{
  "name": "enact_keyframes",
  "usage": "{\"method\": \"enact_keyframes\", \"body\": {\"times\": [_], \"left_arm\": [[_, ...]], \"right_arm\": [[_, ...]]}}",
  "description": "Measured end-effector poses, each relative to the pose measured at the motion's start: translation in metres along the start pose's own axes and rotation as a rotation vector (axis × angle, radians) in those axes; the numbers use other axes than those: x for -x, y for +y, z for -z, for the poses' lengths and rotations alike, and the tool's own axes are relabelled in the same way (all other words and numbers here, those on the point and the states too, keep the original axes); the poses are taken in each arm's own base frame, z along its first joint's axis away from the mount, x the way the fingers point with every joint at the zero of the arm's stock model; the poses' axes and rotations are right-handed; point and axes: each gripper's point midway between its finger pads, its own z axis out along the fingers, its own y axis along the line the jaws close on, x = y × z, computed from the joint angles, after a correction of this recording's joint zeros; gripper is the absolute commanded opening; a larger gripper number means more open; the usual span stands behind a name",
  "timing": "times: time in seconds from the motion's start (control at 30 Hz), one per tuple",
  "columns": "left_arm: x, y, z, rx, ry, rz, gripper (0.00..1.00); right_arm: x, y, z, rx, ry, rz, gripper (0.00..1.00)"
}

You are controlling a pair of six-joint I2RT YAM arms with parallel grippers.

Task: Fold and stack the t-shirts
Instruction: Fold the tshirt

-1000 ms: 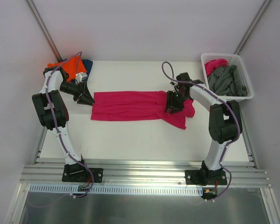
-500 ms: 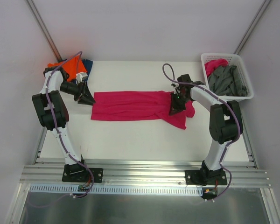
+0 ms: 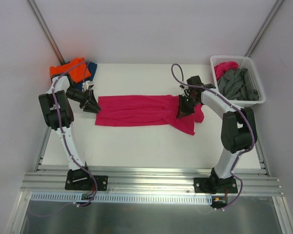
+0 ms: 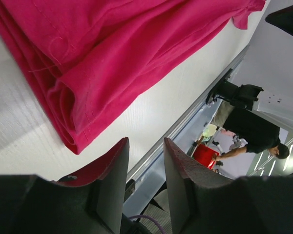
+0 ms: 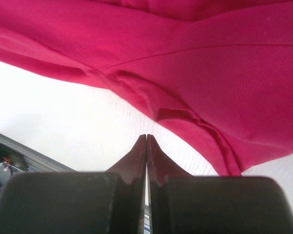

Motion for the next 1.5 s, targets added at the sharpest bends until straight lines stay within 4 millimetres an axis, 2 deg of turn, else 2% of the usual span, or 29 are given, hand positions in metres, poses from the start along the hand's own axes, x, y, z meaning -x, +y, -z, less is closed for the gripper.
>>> {"method": "enact_keyframes", "body": {"times": [0.2,0.3,0.33,0.4,0.43,0.5,0.7,1.07,1.17,1.2,1.3,1.5], "left_arm": [[0.001,0.007,-0.002,0.019,0.009,0.003,0.34],[-0.001,0.009,-0.003,0.02,0.017,0.011,0.34],[-0.003,0.01,-0.004,0.02,0.021,0.015,0.34],[-0.006,0.012,-0.006,0.019,0.031,0.026,0.34],[-0.007,0.012,-0.006,0.021,0.035,0.03,0.34],[-0.009,0.014,-0.007,0.023,0.038,0.035,0.34],[-0.011,0.009,-0.001,0.035,0.027,0.019,0.35],[-0.012,0.01,0.014,0.039,-0.017,0.018,0.35],[-0.012,0.011,0.016,0.038,-0.021,0.022,0.35],[-0.013,0.011,0.016,0.037,-0.02,0.023,0.35],[-0.016,0.012,0.014,0.034,-0.011,0.032,0.35],[-0.019,0.013,0.012,0.03,-0.004,0.041,0.35]], "right_arm": [[0.012,0.016,0.027,0.037,-0.084,0.03,0.01],[0.016,0.021,0.034,0.05,-0.109,0.04,0.01],[0.016,0.021,0.034,0.051,-0.11,0.041,0.12],[0.016,0.021,0.035,0.05,-0.112,0.037,0.24],[0.016,0.021,0.035,0.05,-0.111,0.035,0.39],[0.016,0.021,0.034,0.048,-0.112,0.036,0.45],[0.014,0.018,0.03,0.043,-0.098,0.031,0.44],[0.006,-0.006,-0.012,-0.008,0.014,-0.018,0.39],[0.01,-0.008,-0.015,-0.012,0.015,-0.016,0.23],[0.011,-0.008,-0.015,-0.011,0.013,-0.014,0.15],[0.016,-0.006,-0.014,-0.008,0.002,-0.005,0.01],[0.019,-0.005,-0.013,-0.006,-0.005,-0.002,0.01]]}}
